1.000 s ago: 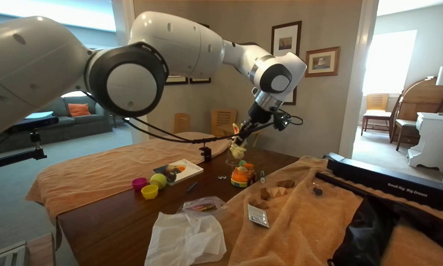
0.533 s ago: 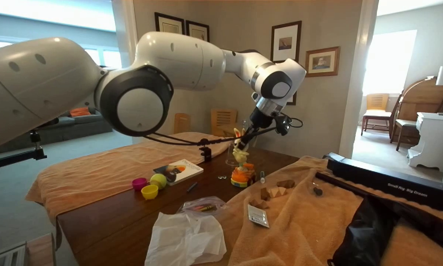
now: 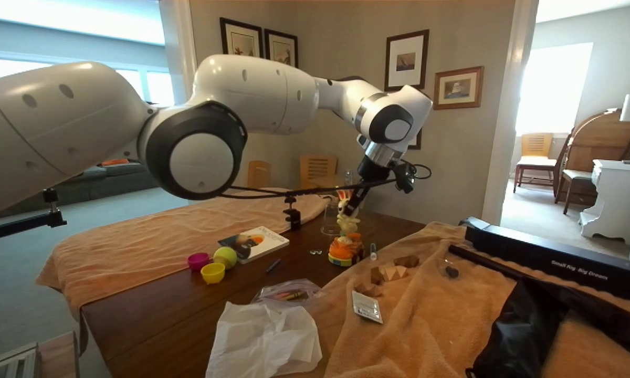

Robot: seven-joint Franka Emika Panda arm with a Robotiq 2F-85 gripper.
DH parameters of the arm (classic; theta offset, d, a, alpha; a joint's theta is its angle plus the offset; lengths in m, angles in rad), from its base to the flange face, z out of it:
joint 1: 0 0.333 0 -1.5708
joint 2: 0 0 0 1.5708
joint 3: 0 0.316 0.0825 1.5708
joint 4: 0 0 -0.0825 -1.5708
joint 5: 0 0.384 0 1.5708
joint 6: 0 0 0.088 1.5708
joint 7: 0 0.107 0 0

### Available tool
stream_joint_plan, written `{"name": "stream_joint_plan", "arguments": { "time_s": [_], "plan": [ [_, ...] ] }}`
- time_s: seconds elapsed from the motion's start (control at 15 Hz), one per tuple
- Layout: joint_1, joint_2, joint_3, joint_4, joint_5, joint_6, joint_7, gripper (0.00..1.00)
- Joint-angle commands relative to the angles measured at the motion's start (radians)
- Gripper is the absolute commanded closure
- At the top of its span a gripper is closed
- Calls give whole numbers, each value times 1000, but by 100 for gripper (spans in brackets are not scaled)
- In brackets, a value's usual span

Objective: Put the plush toy on the toy car

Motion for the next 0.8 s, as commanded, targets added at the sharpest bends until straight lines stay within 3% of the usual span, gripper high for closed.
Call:
{"name": "stream_joint_plan", "arguments": {
  "time_s": [0.0, 0.73],
  "plan": [
    [17, 45, -4, 71, -22, 42, -41, 96],
    [6, 84, 25, 69, 5, 99, -134, 96]
  ]
}}
